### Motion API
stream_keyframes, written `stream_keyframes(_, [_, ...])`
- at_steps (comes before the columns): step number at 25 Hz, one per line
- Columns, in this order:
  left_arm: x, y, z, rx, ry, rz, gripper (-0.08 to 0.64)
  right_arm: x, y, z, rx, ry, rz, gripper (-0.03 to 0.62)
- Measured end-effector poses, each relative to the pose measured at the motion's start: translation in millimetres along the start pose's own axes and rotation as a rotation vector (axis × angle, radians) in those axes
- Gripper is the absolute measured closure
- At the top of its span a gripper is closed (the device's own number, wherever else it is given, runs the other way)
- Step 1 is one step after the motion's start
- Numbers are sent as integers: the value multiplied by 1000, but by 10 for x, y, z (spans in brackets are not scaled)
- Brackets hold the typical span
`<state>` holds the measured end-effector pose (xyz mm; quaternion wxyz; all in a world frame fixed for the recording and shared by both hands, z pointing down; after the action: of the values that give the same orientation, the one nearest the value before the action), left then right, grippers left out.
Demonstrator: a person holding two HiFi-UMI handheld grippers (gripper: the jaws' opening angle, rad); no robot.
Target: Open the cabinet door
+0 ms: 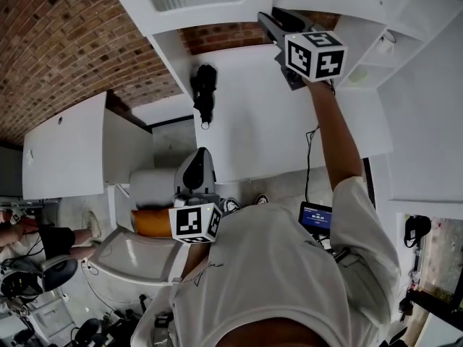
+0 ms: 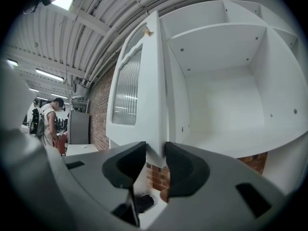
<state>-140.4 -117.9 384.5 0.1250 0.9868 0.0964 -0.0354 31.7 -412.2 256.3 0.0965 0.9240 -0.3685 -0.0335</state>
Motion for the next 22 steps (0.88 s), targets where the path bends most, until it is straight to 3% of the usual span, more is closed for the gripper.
stream_keyframes(22, [17, -44, -9, 9, 1, -30, 543, -156, -217, -59, 1, -19, 13, 479])
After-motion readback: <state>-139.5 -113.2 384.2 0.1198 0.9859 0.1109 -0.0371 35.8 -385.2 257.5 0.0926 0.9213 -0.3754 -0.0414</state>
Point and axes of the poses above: the fingertips, and each gripper's own axes: y forward along the fingers, x to its right, z out of its top, the point moved 5 cm from there along -y, backward along the fingers, and after that the axes turned 10 degrees about -x, right-handed, at the moved point
